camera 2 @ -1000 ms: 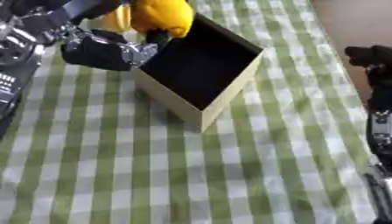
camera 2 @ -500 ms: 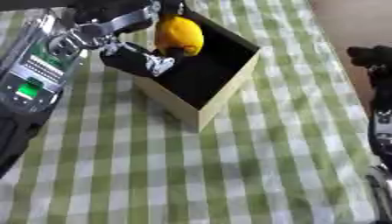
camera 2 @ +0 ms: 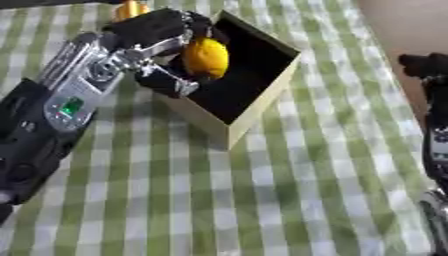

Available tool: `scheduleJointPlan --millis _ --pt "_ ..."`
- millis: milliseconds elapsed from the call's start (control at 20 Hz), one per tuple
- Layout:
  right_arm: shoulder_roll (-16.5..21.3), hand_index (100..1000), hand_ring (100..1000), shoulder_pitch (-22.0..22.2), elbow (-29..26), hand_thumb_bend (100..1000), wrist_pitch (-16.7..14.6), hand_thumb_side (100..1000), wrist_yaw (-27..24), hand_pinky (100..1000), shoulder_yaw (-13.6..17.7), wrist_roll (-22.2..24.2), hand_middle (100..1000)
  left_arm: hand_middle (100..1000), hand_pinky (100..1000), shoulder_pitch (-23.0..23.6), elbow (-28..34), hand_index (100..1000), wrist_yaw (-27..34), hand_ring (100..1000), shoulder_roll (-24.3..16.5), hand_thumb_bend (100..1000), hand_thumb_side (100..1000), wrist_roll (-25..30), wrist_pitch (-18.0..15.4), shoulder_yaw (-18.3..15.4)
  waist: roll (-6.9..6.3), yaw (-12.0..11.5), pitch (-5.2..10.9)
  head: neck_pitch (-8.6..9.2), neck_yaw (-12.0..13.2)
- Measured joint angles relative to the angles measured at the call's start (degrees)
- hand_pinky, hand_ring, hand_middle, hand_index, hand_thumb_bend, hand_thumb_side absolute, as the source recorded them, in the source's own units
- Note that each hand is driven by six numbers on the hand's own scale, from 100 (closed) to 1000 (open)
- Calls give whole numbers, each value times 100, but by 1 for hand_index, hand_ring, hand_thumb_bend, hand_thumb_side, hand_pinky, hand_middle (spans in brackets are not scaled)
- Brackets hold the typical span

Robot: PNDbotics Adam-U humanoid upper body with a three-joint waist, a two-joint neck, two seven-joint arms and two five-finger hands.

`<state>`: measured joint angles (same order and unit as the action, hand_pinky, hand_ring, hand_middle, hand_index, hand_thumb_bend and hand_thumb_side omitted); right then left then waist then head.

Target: Pick up objects on the table and place them in the box.

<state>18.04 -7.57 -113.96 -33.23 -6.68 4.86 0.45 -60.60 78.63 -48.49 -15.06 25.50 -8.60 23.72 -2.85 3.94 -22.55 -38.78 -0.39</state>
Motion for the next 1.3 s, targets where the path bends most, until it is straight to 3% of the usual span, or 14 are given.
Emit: scheduleJointPlan --millis 150,350,550,700,900,1150,1300 --pt "-15 777 777 -1 0 100 11 555 0 869 -2 8 619 800 776 0 -12 930 -87 827 0 385 502 43 -86 -36 1 -7 0 0 -1" --pt "-15 777 778 -1 0 100 25 555 0 869 -5 21 619 804 779 0 -12 933 -142 832 0 371 520 46 -108 -89 8 -10 0 0 -2" --pt "-15 777 778 1 0 100 29 554 0 869 -18 25 619 812 785 0 1 941 -134 840 1 423 563 46 -98 -136 20 -12 0 0 -1" --pt "-17 777 778 2 0 100 40 555 0 869 -33 33 618 822 796 0 28 949 -95 854 2 511 675 63 -104 -142 27 -13 0 0 -1" --pt "-22 776 776 3 0 100 63 555 0 869 -34 32 618 828 807 -1 130 952 -18 872 2 595 745 103 -136 -174 35 -13 2 0 0" --pt "-22 776 776 3 0 100 68 555 -3 869 -34 27 618 827 806 -7 202 951 -13 870 2 567 729 130 -156 -208 35 -13 6 1 1" --pt "-22 776 776 3 0 100 70 555 -9 869 -34 28 618 820 802 -10 244 946 29 858 3 500 755 121 -104 -244 35 -11 16 2 1"
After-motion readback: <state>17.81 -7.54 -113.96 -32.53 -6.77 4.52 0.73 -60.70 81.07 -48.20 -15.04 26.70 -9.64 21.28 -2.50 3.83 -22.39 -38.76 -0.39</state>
